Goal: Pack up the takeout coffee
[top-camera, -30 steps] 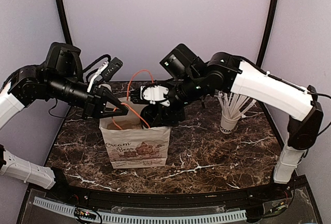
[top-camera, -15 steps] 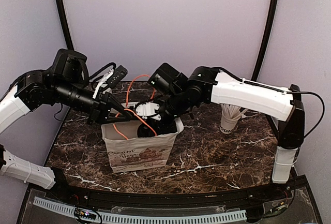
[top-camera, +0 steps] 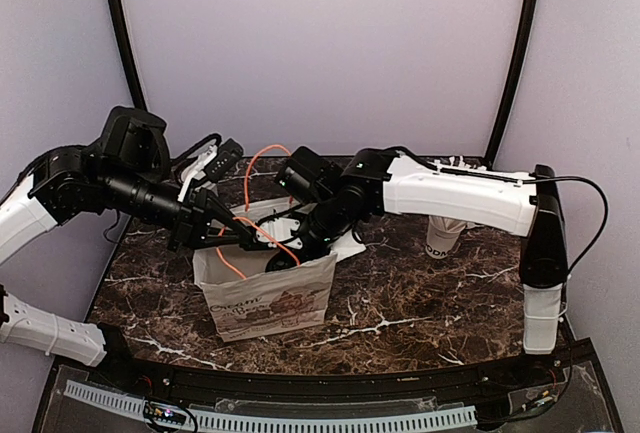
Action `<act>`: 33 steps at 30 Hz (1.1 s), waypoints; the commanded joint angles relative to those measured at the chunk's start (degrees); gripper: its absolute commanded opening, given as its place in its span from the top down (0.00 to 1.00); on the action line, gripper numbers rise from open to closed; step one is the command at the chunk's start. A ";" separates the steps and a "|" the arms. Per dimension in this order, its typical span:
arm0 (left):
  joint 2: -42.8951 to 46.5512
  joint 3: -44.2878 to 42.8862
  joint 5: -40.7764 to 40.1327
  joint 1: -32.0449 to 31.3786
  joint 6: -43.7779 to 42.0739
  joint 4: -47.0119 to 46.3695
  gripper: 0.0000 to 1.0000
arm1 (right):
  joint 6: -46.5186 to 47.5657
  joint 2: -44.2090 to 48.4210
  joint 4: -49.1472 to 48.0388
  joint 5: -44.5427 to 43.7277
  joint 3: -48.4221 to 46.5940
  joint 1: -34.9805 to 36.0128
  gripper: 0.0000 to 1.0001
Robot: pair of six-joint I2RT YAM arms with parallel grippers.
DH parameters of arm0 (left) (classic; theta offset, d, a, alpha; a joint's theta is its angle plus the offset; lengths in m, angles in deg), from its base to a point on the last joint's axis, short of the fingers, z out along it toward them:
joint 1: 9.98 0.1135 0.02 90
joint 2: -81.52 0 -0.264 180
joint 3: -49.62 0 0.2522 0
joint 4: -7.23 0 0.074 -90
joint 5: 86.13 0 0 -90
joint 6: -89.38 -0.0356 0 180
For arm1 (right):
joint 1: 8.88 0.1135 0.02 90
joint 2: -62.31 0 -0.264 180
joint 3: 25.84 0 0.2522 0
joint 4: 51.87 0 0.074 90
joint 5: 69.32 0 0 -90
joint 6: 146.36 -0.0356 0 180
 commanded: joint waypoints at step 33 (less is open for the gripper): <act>5.46 0.74 -4.04 -0.10 0.09 -3.76 0.72 | 2.16 6.97 5.98 1.16 -14.37 3.23 0.01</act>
